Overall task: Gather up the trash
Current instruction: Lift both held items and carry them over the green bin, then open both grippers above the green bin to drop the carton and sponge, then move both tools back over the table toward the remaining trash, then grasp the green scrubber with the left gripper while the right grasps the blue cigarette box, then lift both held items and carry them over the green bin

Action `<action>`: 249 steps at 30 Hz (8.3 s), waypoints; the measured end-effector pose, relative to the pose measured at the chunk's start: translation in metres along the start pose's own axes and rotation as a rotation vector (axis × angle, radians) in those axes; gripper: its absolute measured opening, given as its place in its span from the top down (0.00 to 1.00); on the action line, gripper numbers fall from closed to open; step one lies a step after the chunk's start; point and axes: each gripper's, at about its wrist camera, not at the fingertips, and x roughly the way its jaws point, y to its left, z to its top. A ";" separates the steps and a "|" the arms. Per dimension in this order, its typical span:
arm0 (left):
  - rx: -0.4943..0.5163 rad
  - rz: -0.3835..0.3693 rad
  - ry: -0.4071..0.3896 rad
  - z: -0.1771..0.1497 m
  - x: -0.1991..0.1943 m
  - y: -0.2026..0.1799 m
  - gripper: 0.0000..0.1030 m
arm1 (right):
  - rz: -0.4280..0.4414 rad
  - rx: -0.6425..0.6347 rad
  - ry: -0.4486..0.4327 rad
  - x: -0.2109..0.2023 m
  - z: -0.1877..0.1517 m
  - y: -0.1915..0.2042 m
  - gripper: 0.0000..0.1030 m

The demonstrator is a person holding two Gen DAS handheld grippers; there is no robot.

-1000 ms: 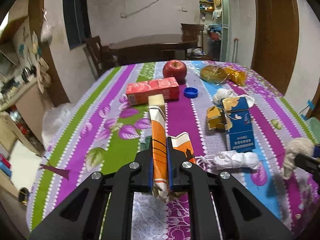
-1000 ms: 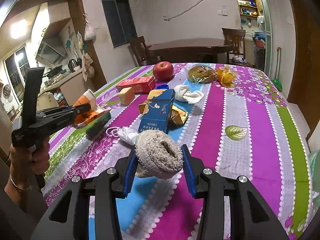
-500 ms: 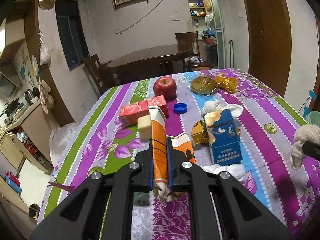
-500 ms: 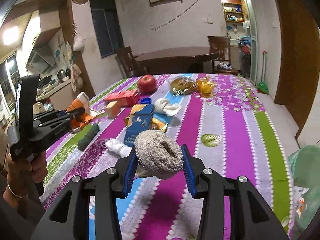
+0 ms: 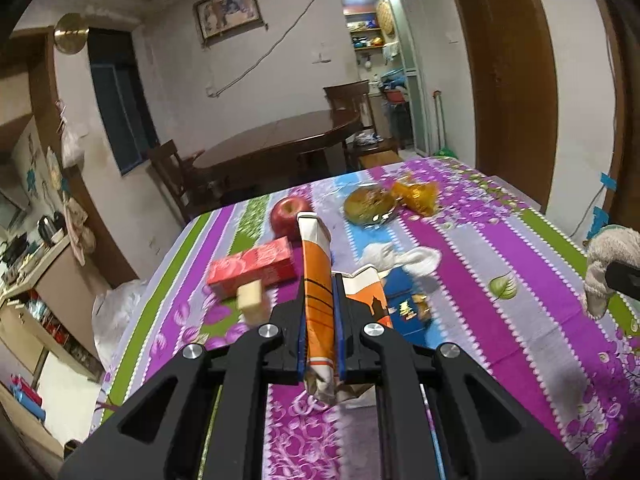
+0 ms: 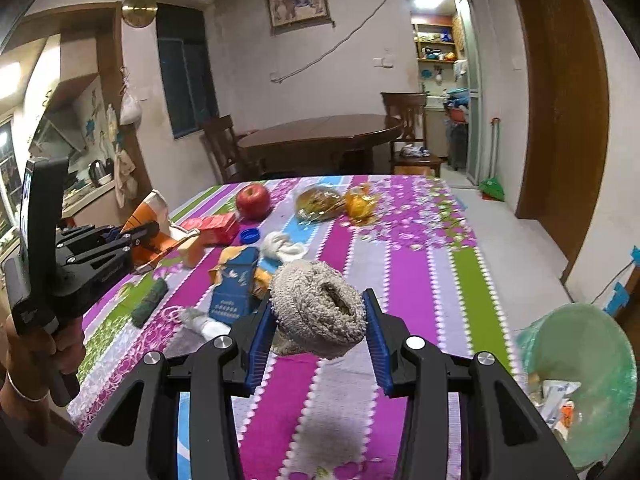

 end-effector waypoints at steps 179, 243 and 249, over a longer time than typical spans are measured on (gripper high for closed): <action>-0.206 -0.005 0.310 -0.091 0.069 0.107 0.36 | 0.048 -0.025 0.188 0.157 -0.014 0.104 0.24; -0.180 0.109 0.258 -0.081 0.041 0.094 0.83 | 0.011 0.124 0.156 0.116 -0.031 0.093 0.45; -0.152 0.107 0.226 -0.066 0.037 0.084 0.83 | -0.016 0.147 0.119 0.101 -0.020 0.068 0.45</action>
